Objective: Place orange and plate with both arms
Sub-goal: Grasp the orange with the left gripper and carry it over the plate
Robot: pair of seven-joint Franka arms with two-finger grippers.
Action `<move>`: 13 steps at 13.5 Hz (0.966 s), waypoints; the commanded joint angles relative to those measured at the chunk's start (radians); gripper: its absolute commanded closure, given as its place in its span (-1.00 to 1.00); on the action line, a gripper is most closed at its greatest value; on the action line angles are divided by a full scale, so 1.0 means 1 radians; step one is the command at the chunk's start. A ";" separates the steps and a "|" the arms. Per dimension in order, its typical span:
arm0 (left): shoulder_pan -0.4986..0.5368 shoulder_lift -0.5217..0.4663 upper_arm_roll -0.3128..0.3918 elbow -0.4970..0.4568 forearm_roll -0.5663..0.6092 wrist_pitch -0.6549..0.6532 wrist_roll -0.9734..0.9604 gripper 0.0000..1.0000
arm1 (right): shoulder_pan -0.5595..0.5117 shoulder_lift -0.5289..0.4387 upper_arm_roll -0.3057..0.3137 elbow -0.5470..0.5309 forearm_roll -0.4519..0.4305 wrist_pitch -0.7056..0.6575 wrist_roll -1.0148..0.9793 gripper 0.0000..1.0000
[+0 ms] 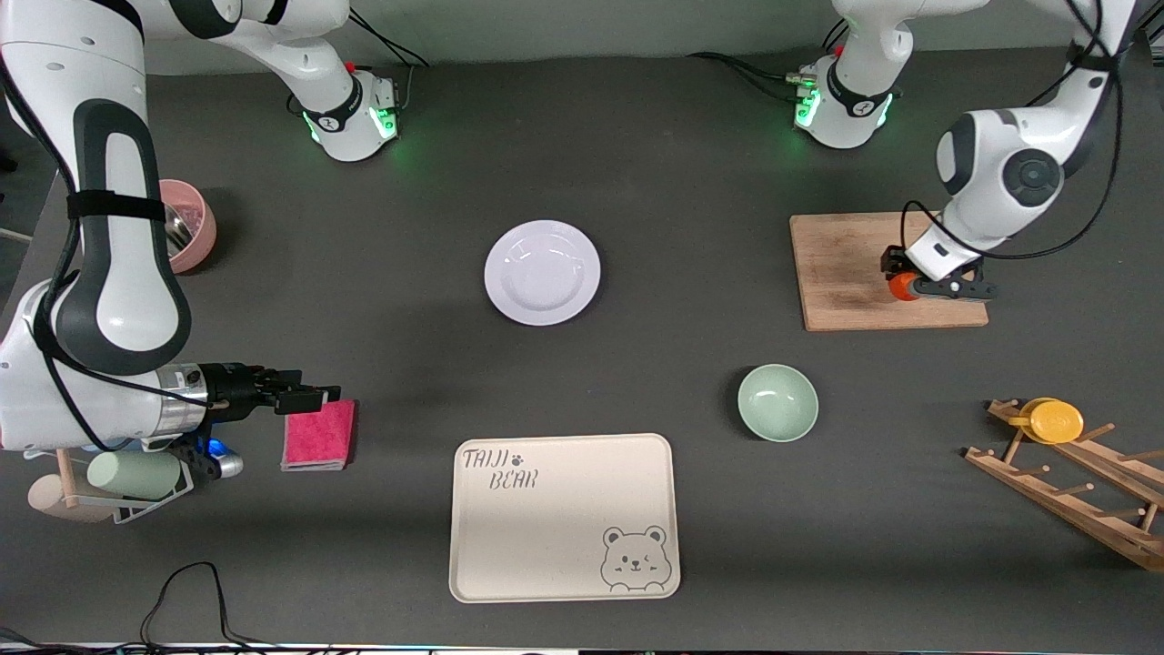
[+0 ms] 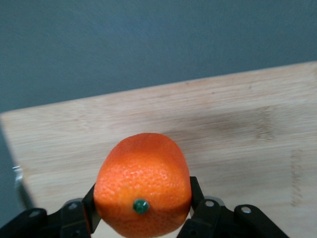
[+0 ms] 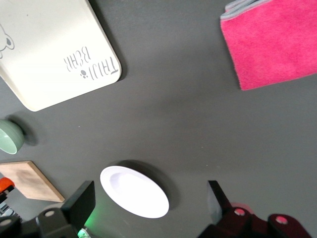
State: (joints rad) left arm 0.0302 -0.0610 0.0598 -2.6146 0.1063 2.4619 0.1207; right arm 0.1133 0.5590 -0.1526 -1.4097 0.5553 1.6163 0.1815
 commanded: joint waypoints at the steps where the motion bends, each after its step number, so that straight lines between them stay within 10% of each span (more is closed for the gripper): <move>1: 0.004 -0.178 -0.006 0.161 0.013 -0.329 -0.006 0.16 | -0.004 0.013 0.001 0.028 0.046 -0.010 -0.033 -1.00; 7: -0.032 -0.212 -0.055 0.442 -0.051 -0.653 -0.083 0.16 | 0.005 0.042 0.004 0.018 0.175 -0.027 -0.099 -1.00; 13: -0.045 -0.097 -0.501 0.635 -0.154 -0.698 -0.687 0.17 | -0.023 0.059 0.001 -0.061 0.264 -0.027 -0.253 -1.00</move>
State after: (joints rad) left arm -0.0119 -0.2407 -0.3322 -2.0780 -0.0375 1.7967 -0.3923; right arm 0.1106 0.6123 -0.1477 -1.4558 0.7845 1.6005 -0.0082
